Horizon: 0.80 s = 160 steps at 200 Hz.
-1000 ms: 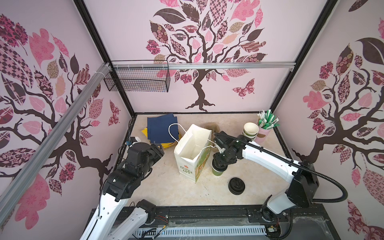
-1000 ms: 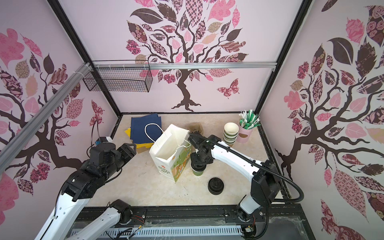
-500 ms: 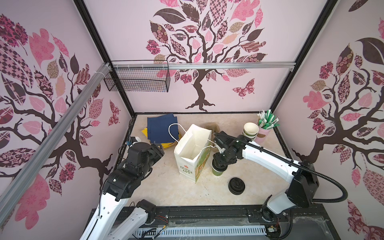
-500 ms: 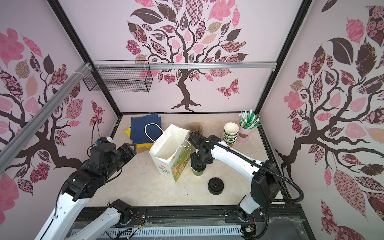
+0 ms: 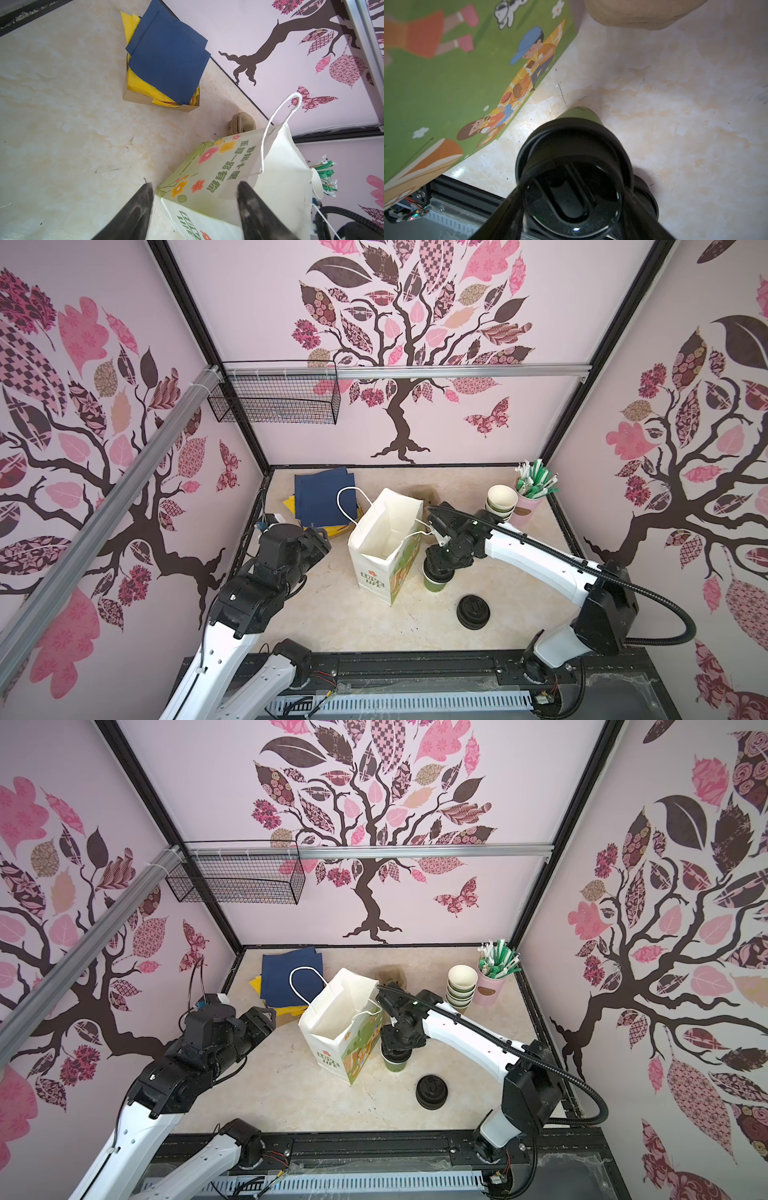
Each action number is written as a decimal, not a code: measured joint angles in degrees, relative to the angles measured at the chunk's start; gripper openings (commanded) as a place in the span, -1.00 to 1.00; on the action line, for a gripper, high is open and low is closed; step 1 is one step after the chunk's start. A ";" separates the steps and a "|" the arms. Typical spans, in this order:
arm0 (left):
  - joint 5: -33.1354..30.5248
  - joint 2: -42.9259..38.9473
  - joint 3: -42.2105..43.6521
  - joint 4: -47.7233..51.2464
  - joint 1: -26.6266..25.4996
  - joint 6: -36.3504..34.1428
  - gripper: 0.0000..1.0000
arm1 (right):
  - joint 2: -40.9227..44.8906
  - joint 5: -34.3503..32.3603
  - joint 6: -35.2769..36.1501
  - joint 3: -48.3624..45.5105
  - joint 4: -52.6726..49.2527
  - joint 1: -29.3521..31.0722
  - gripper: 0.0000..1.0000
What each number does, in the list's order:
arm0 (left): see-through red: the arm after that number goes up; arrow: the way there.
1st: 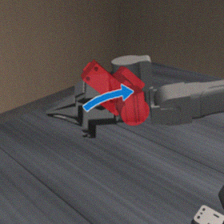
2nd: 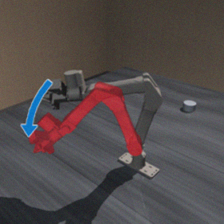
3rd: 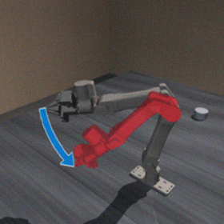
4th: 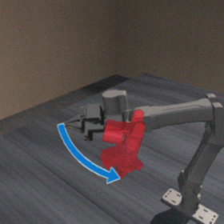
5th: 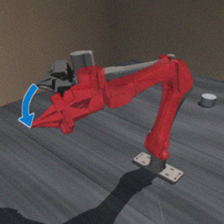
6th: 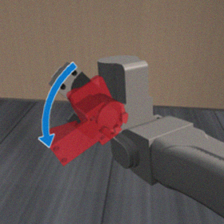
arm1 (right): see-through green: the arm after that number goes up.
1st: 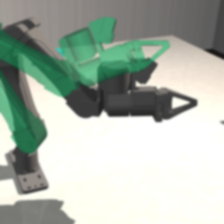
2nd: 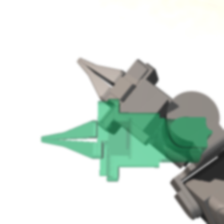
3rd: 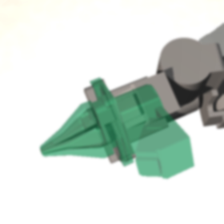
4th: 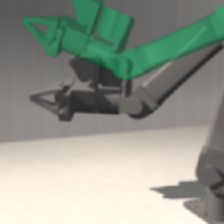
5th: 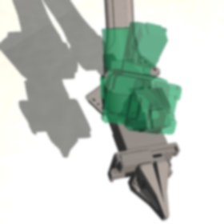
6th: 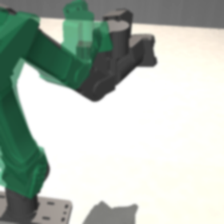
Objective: Pack the takeout coffee
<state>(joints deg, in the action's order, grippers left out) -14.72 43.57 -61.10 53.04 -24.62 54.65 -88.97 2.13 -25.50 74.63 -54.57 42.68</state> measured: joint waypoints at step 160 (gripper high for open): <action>0.90 0.35 0.50 -0.26 0.00 0.00 0.36 | 0.66 -0.94 0.24 0.00 0.04 0.00 0.35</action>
<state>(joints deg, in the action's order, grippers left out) -13.82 43.92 -60.60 52.77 -24.62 54.65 -88.31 1.19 -25.26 74.63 -54.52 42.68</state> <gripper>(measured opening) 0.680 0.675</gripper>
